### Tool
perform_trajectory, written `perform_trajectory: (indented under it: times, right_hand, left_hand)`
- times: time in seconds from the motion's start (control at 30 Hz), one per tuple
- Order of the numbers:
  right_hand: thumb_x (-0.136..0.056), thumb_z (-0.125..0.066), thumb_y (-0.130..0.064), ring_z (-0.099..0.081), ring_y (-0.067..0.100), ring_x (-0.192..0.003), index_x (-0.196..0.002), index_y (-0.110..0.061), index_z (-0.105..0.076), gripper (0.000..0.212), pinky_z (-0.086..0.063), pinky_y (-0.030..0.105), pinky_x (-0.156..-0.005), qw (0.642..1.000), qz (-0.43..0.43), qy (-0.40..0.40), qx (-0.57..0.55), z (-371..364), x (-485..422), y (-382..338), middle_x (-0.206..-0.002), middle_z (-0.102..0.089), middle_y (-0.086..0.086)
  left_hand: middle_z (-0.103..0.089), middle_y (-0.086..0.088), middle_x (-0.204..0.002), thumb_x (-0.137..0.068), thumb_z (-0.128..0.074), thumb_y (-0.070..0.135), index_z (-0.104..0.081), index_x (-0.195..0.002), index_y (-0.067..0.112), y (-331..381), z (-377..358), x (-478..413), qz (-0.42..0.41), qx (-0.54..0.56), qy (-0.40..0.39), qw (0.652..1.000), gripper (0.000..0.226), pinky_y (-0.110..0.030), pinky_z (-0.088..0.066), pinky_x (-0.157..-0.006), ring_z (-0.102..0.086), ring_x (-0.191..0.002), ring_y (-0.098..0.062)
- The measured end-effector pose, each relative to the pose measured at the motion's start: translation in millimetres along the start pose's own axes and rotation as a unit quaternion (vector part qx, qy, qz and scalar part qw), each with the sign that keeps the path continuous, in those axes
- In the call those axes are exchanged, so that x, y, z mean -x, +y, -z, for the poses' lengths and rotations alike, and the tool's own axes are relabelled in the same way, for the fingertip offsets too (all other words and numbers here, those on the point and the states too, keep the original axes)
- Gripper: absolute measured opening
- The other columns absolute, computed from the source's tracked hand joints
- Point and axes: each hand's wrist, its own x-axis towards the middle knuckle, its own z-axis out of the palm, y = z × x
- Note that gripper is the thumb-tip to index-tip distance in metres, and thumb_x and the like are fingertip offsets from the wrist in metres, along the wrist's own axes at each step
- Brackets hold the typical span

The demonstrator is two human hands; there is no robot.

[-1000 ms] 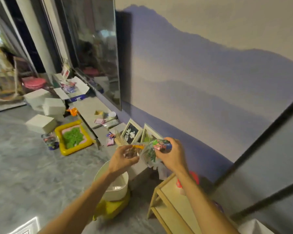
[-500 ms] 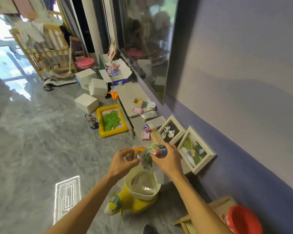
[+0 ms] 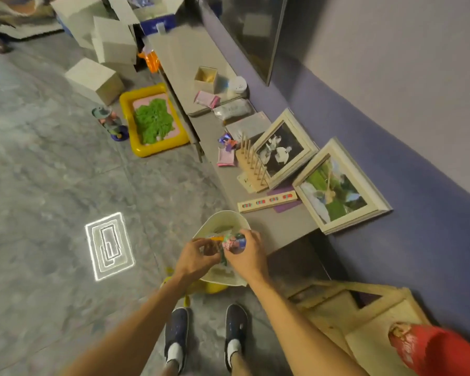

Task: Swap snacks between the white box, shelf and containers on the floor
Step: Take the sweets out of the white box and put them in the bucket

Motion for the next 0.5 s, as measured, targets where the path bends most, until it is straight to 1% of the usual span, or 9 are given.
perform_trajectory:
  times: [0.07, 0.13, 0.2, 0.23, 0.3, 0.37, 0.4, 0.47, 0.5]
  right_hand:
    - [-0.079, -0.091, -0.035, -0.06, 0.021, -0.124, -0.136, -0.017, -0.061, 0.067, -0.054, 0.028, -0.099, 1.0, -0.022, -0.007, 0.008, -22.0, -12.3, 15.3, -0.137, -0.056, 0.002]
    - [-0.081, -0.09, -0.036, -0.058, 0.021, -0.126, -0.138, -0.018, -0.061, 0.067, -0.049, 0.027, -0.1, 0.999, -0.036, -0.008, 0.028, -39.9, -24.8, 27.2, -0.139, -0.057, 0.001]
    - [-0.082, -0.089, -0.036, -0.056, 0.02, -0.128, -0.14, -0.019, -0.06, 0.067, -0.048, 0.027, -0.103, 0.998, -0.04, -0.011, 0.054, -54.5, -34.6, 35.7, -0.14, -0.057, 0.001]
    - [-0.082, -0.089, -0.036, -0.056, 0.02, -0.128, -0.141, -0.02, -0.059, 0.068, -0.049, 0.029, -0.104, 0.997, -0.043, -0.015, 0.06, -61.5, -38.4, 39.7, -0.141, -0.056, 0.001]
    - [-0.082, -0.089, -0.036, -0.055, 0.021, -0.131, -0.143, -0.021, -0.057, 0.071, -0.052, 0.034, -0.106, 0.996, -0.052, -0.026, 0.068, -71.3, -41.6, 45.6, -0.144, -0.054, 0.0]
    - [-0.082, -0.088, -0.037, -0.047, 0.024, -0.143, -0.15, -0.022, -0.052, 0.079, -0.048, 0.039, -0.113, 0.994, -0.057, -0.043, 0.081, -75.8, -39.9, 49.2, -0.154, -0.048, 0.002]
    - [-0.082, -0.086, -0.038, -0.039, 0.024, -0.151, -0.155, -0.022, -0.048, 0.083, -0.042, 0.04, -0.119, 0.993, -0.058, -0.057, 0.084, -75.3, -37.7, 49.2, -0.161, -0.042, 0.003]
    - [-0.085, -0.082, -0.042, -0.026, 0.022, -0.159, -0.16, -0.022, -0.042, 0.087, -0.031, 0.041, -0.126, 0.992, -0.062, -0.073, 0.084, -69.1, -31.9, 45.0, -0.169, -0.031, 0.004]
    - [-0.086, -0.08, -0.045, -0.024, 0.022, -0.159, -0.161, -0.023, -0.041, 0.088, -0.03, 0.04, -0.126, 0.992, -0.064, -0.073, 0.086, -63.6, -28.7, 39.8, -0.171, -0.028, 0.004]
  left_hand:
    - [-0.071, -0.002, -0.091, -0.064, -0.08, 0.047, -0.079, -0.086, 0.022, -21.8, -11.5, -24.4, 0.014, -0.013, -0.01, 1.0, 0.033, -0.015, -0.043, -0.065, -0.059, -0.077, -0.011]
    - [-0.072, -0.003, -0.086, -0.059, -0.077, 0.052, -0.079, -0.084, 0.019, -41.2, -18.9, -47.3, 0.012, -0.018, -0.013, 1.0, 0.042, -0.019, -0.041, -0.061, -0.055, -0.068, -0.005]
    - [-0.07, -0.001, -0.084, -0.065, -0.084, 0.046, -0.076, -0.08, 0.021, -54.1, -23.7, -64.5, 0.018, -0.029, -0.022, 0.999, 0.03, -0.02, -0.04, -0.06, -0.055, -0.066, -0.003]
    - [-0.068, 0.003, -0.085, -0.07, -0.089, 0.039, -0.074, -0.078, 0.025, -58.9, -24.8, -70.2, 0.016, -0.038, -0.023, 0.999, 0.022, -0.019, -0.04, -0.061, -0.056, -0.068, -0.001]
    - [-0.062, 0.015, -0.09, -0.076, -0.092, 0.031, -0.069, -0.079, 0.036, -69.5, -26.0, -77.6, 0.009, -0.048, -0.029, 0.998, 0.024, -0.011, -0.041, -0.064, -0.058, -0.076, 0.001]
    - [-0.057, 0.021, -0.099, -0.078, -0.093, 0.032, -0.072, -0.092, 0.04, -75.3, -23.2, -77.8, 0.015, -0.049, -0.029, 0.998, 0.026, -0.001, -0.041, -0.073, -0.064, -0.09, -0.005]
    - [-0.058, 0.019, -0.105, -0.078, -0.093, 0.037, -0.076, -0.102, 0.037, -75.6, -21.0, -75.6, 0.019, -0.048, -0.03, 0.998, 0.03, -0.004, -0.044, -0.083, -0.066, -0.101, -0.01]
    - [-0.054, 0.012, -0.122, -0.068, -0.089, 0.065, -0.076, -0.124, 0.024, -70.4, -12.6, -68.1, 0.037, -0.049, -0.036, 0.997, 0.071, -0.025, -0.05, -0.103, -0.061, -0.112, -0.012]
    - [-0.053, 0.011, -0.129, -0.06, -0.08, 0.079, -0.073, -0.131, 0.021, -66.1, -6.2, -63.1, 0.043, -0.054, -0.032, 0.997, 0.092, -0.032, -0.049, -0.107, -0.059, -0.114, -0.012]
